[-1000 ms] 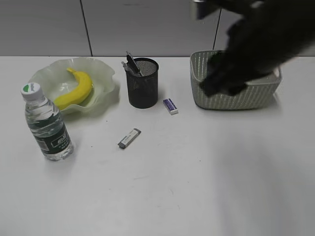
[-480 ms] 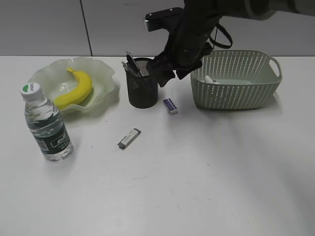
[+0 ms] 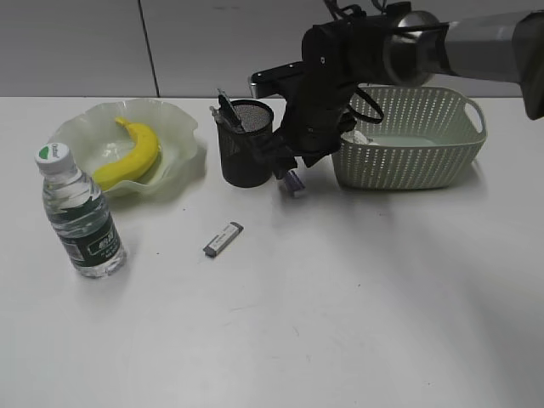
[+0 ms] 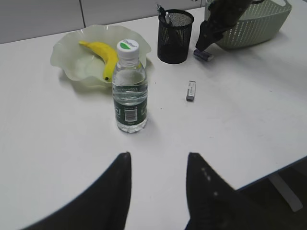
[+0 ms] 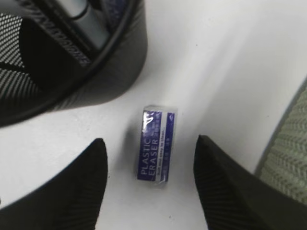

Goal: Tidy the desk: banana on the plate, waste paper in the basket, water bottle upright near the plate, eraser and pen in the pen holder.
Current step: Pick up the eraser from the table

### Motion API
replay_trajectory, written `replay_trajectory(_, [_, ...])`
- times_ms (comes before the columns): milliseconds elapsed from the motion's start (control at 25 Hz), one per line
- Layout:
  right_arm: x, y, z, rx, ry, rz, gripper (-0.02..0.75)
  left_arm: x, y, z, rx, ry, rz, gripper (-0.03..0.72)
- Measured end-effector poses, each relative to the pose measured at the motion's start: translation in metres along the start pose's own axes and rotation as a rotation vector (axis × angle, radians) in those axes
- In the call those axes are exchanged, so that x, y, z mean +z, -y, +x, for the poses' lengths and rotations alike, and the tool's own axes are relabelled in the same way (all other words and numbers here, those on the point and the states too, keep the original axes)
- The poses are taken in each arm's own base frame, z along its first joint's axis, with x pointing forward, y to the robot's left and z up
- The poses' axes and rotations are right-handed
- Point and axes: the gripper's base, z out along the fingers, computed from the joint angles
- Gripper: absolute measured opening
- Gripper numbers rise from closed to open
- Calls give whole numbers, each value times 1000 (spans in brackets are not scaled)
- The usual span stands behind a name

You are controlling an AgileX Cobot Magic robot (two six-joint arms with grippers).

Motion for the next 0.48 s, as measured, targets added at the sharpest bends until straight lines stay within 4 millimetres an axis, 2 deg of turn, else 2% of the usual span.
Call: replay_trajectory(480, [16,3,-1,6,39,-2,456,0,0,0,0,0,0,289])
